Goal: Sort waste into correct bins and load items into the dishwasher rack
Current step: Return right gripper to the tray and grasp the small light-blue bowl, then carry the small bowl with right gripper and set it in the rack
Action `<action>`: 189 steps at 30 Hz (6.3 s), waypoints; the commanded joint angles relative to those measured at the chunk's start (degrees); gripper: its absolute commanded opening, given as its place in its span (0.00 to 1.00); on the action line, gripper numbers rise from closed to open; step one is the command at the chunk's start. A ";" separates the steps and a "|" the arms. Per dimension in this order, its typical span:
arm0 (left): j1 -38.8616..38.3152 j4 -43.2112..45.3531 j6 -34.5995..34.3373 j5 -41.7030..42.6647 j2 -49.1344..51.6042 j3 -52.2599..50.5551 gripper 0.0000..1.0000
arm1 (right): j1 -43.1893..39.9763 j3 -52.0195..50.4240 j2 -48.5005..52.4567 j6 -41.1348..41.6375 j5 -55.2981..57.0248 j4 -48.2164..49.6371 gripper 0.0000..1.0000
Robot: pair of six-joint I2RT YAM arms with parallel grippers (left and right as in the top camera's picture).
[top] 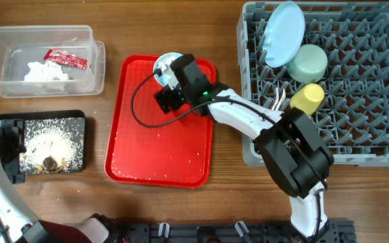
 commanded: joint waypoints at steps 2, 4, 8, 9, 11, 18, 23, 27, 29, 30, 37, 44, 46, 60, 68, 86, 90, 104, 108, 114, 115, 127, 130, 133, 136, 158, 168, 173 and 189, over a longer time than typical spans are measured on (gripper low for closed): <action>0.31 -0.02 -0.11 -0.17 -0.04 0.59 1.00 | 3.10 0.70 0.42 -3.85 3.54 -5.88 0.91; 0.31 -0.02 -0.11 -0.17 -0.04 0.59 1.00 | 3.78 0.70 0.37 -3.76 4.52 -8.46 0.88; 0.31 -0.02 -0.11 -0.17 -0.04 0.59 1.00 | 5.01 2.47 -1.05 -3.58 4.83 -14.99 0.87; 0.31 -0.02 -0.11 -0.17 -0.04 0.59 1.00 | 5.18 3.63 -1.77 -3.63 5.38 -16.85 0.88; 0.31 -0.02 -0.11 -0.17 -0.04 0.59 1.00 | 5.22 5.25 -2.56 -3.54 6.75 -19.54 0.87; 0.31 -0.02 -0.11 -0.17 -0.04 0.59 1.00 | 5.22 6.45 -3.69 -0.50 7.52 -24.92 0.59; 0.31 -0.02 -0.11 -0.17 -0.04 0.59 1.00 | 5.22 6.45 -5.01 -0.15 7.52 -26.45 0.39; 0.31 -0.02 -0.11 -0.17 -0.04 0.59 1.00 | 5.22 6.40 -5.01 0.92 7.13 -27.82 0.24; 0.31 -0.02 -0.11 -0.17 -0.04 0.59 1.00 | 5.25 6.40 -5.01 0.94 7.08 -28.09 0.23; 0.31 -0.02 -0.11 -0.17 -0.04 0.59 1.00 | 5.25 6.40 -5.01 0.96 7.06 -28.28 0.23; 0.31 -0.02 -0.11 -0.17 -0.04 0.59 1.00 | 5.25 5.49 -4.26 0.72 7.10 -29.11 0.26; 0.31 -0.02 -0.11 -0.17 -0.04 0.59 1.00 | 5.18 5.49 -4.24 0.83 7.13 -28.72 0.22; 0.31 -0.02 -0.11 -0.17 -0.04 0.59 1.00 | 5.05 5.49 -3.93 0.61 7.39 -28.65 0.23; 0.31 -0.02 -0.11 -0.17 -0.04 0.59 1.00 | 5.14 5.51 -1.99 0.87 7.54 -29.18 0.18; 0.31 -0.02 -0.11 -0.17 -0.04 0.59 1.00 | 5.18 5.51 -1.51 0.66 7.54 -29.33 0.22; 0.31 -0.02 -0.11 -0.17 -0.04 0.59 1.00 | 4.81 11.37 -6.67 6.64 7.58 -33.46 0.04; 0.31 -0.02 -0.11 -0.17 -0.04 0.59 1.00 | 2.05 15.04 -12.79 9.49 7.78 -38.18 0.04; 0.31 -0.02 -0.11 -0.17 -0.04 0.59 1.00 | -50.10 15.56 -37.31 17.03 -19.28 -54.73 0.04; 0.31 -0.02 -0.11 -0.17 -0.04 0.59 1.00 | -63.98 13.18 -36.30 11.15 -33.22 -56.15 0.04; 0.31 -0.02 -0.11 -0.17 -0.04 0.59 1.00 | -72.81 6.86 -32.98 11.19 -49.33 -54.93 0.04; 0.31 -0.02 -0.11 -0.17 -0.04 0.59 1.00 | -73.26 5.88 -32.76 11.17 -50.88 -54.51 0.04; 0.31 -0.02 -0.11 -0.17 -0.04 0.59 1.00 | -76.06 -6.93 -29.83 16.76 -57.44 -42.51 0.04; 0.31 -0.02 -0.11 -0.17 -0.04 0.59 1.00 | -76.46 -9.35 -27.17 16.81 -61.11 -39.45 0.04; 0.31 -0.02 -0.11 -0.17 -0.04 0.59 1.00 | -77.53 -9.42 -24.48 17.31 -62.86 -38.12 0.04; 0.31 -0.02 -0.11 -0.17 -0.04 0.59 1.00 | -79.08 -9.42 -23.85 17.35 -62.86 -38.05 0.04; 0.31 0.00 -0.11 -0.17 -0.04 0.59 1.00 | -81.57 -9.40 -23.82 20.41 -64.13 -30.29 0.04; 0.31 -0.02 -0.11 -0.17 -0.04 0.59 1.00 | -81.05 -9.40 -17.38 20.37 -67.47 -30.12 0.04; 0.31 -0.02 -0.11 -0.17 -0.04 0.59 1.00 | -83.14 -9.40 -20.72 21.94 -58.38 -32.15 0.04; 0.31 0.00 -0.11 -0.17 -0.04 0.59 1.00 | -84.72 -8.96 -45.31 29.20 -29.75 -41.33 0.83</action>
